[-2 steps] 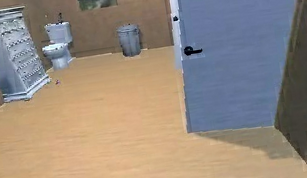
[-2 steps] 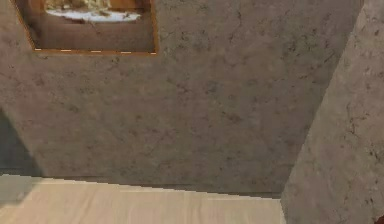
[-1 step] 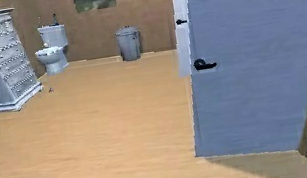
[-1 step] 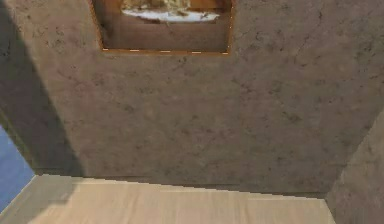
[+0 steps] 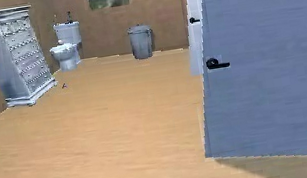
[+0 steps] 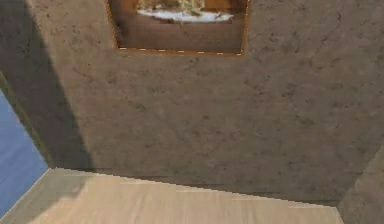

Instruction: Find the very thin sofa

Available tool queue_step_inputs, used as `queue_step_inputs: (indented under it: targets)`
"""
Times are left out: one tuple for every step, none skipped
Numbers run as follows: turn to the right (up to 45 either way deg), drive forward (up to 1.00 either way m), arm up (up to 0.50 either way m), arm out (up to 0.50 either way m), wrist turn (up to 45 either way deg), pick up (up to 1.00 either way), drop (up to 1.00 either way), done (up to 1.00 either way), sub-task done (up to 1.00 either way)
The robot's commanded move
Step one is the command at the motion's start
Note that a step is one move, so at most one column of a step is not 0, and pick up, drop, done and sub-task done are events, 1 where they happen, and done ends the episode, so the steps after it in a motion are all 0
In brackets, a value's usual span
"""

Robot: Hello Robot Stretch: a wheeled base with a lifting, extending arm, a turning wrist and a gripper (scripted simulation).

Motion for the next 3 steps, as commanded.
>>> queue_step_inputs:
  targets:
    - [0.0, 1.0, 0.0, 0.0, 0.0, 0.0, 0.0, 0.0, 0.0]
    - [0.0, 0.2, 0.0, 0.0, 0.0, 0.0, 0.0, 0.0, 0.0]
    - [12.0, 0.0, 0.0, 0.0, 0.0, 0.0, 0.0, 0.0, 0.0]
